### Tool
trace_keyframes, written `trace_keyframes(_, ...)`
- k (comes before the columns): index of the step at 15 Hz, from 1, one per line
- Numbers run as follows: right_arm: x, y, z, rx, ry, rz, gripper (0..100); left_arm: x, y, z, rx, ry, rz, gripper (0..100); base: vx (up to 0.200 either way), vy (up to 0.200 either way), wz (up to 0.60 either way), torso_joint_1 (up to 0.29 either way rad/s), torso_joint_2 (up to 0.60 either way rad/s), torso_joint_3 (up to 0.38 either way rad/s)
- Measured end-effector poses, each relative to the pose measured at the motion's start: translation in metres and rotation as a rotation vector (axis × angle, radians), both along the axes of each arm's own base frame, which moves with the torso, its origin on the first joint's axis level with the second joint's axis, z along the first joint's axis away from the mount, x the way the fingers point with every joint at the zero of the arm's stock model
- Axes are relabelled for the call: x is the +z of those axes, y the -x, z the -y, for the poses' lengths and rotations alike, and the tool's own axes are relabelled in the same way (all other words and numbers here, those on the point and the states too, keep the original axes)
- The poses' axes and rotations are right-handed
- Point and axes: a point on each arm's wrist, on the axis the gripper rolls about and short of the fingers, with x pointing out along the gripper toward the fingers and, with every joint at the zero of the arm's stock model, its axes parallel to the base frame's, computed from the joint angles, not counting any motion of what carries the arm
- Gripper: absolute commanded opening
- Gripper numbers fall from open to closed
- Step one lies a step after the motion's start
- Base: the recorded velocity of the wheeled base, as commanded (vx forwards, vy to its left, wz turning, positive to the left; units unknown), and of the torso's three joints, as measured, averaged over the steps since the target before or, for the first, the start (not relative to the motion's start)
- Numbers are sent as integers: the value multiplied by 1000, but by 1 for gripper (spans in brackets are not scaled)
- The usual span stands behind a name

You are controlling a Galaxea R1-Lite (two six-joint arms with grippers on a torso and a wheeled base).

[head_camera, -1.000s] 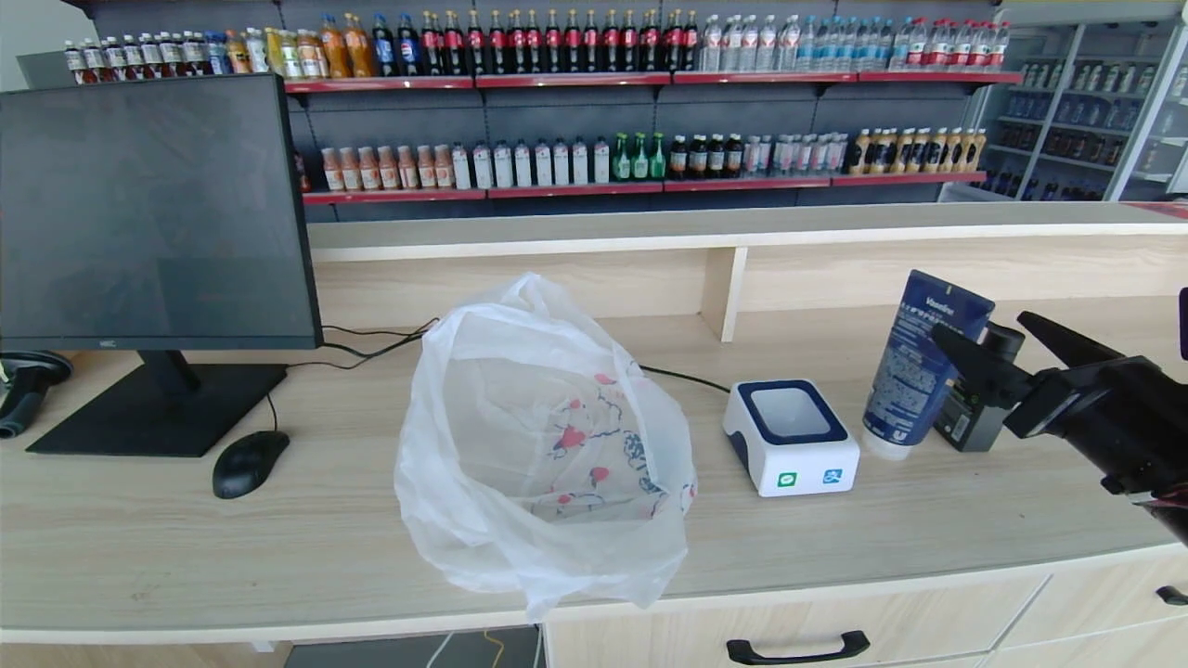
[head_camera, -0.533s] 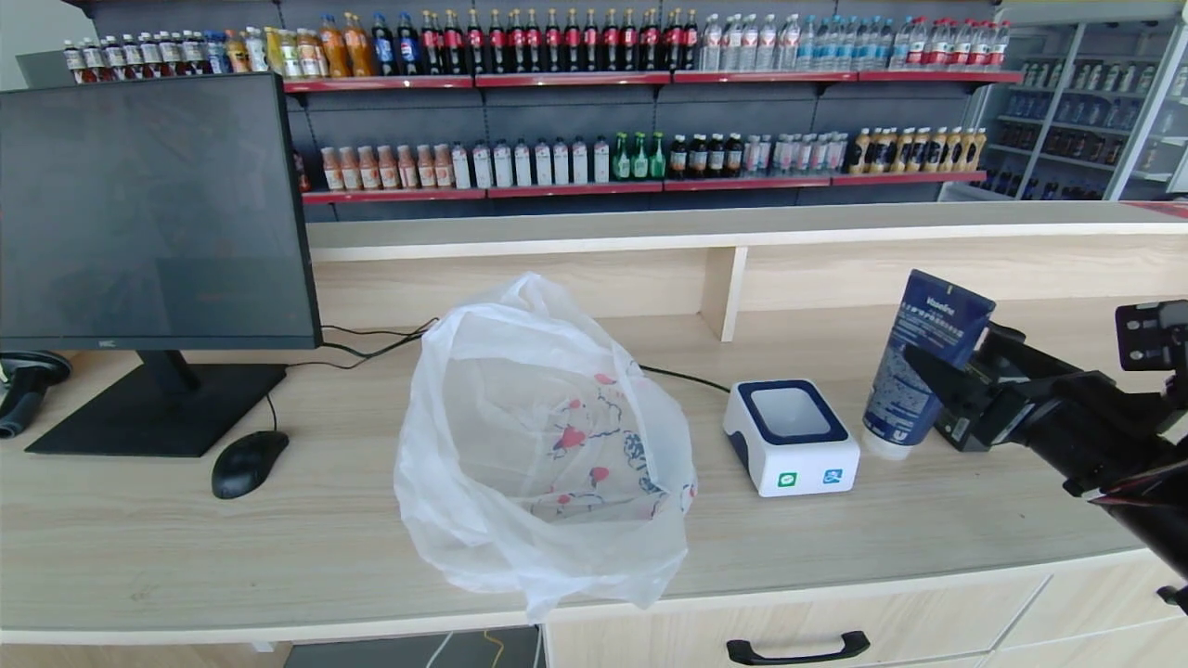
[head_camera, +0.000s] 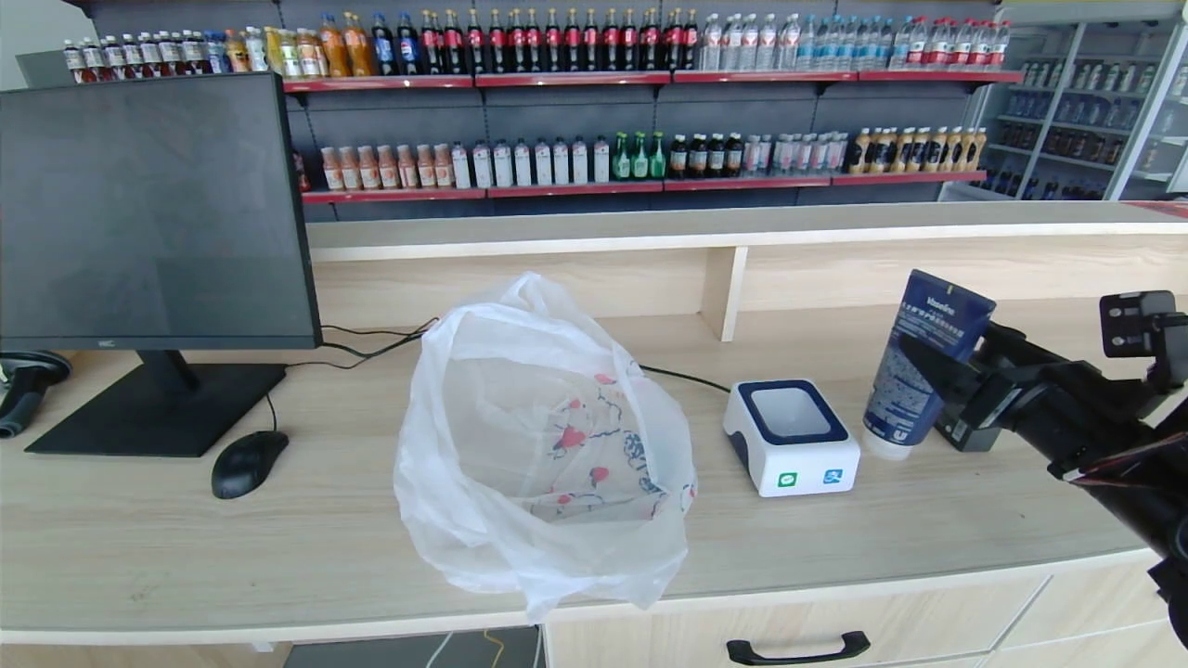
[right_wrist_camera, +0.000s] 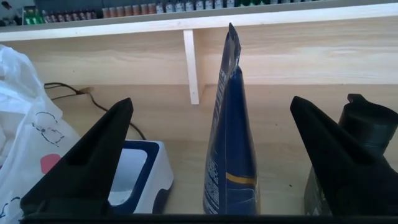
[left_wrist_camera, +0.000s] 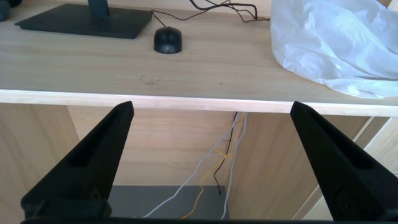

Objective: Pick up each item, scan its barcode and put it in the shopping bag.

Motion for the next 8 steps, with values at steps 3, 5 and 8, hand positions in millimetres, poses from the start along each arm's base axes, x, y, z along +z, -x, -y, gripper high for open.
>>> trace_keyframes(3, -5, -3, 0, -1, -1, -19, 100, 0, 0, 0, 0, 0, 0, 100, 0, 0, 0, 0, 0, 0)
trace_keyframes(5, -8, -5, 0, 1, -1, -32, 100, 0, 0, 0, 0, 0, 0, 100, 0, 0, 0, 0, 0, 0)
trace_keyframes(8, -11, -5, -3, 10, -1, -45, 100, 0, 0, 0, 0, 0, 0, 100, 0, 0, 0, 0, 0, 0)
